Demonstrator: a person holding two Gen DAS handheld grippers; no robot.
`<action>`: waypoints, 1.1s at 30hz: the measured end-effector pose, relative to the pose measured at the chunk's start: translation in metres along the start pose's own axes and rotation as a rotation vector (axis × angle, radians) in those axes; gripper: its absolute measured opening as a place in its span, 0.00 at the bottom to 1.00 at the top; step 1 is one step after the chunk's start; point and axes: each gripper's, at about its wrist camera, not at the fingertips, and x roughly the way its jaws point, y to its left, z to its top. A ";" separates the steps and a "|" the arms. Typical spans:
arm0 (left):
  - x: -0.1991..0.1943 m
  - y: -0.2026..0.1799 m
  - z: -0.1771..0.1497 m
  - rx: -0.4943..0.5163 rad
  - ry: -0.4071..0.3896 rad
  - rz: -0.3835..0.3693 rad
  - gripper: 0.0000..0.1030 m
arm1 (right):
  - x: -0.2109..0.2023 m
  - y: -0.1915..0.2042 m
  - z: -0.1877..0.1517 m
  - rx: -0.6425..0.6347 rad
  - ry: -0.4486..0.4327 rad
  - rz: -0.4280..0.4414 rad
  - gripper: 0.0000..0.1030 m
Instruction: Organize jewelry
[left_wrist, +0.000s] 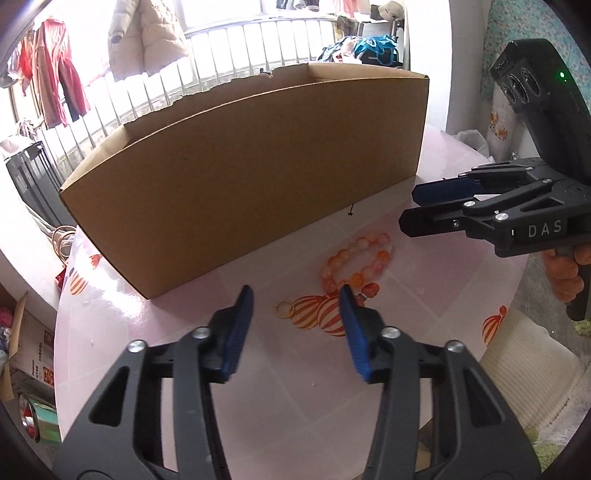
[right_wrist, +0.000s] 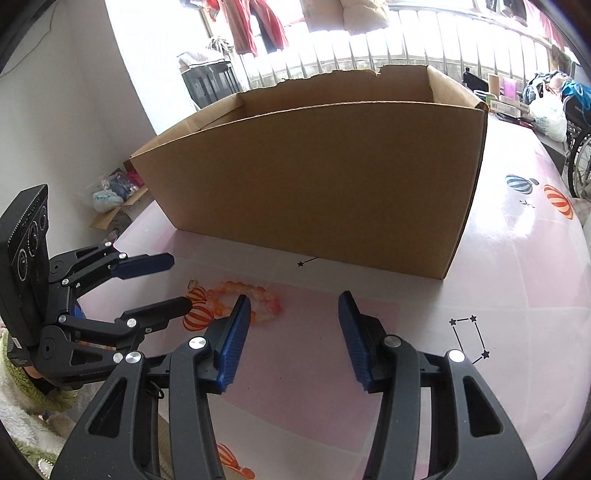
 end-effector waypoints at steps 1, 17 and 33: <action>0.000 -0.001 0.000 0.002 0.000 -0.004 0.36 | 0.000 0.000 0.000 0.000 0.000 0.001 0.47; 0.013 0.009 -0.002 -0.054 0.049 -0.041 0.06 | -0.001 0.002 0.001 -0.008 -0.006 0.010 0.47; 0.013 0.028 -0.010 -0.172 0.033 -0.070 0.00 | 0.018 0.020 0.007 -0.105 0.061 0.008 0.30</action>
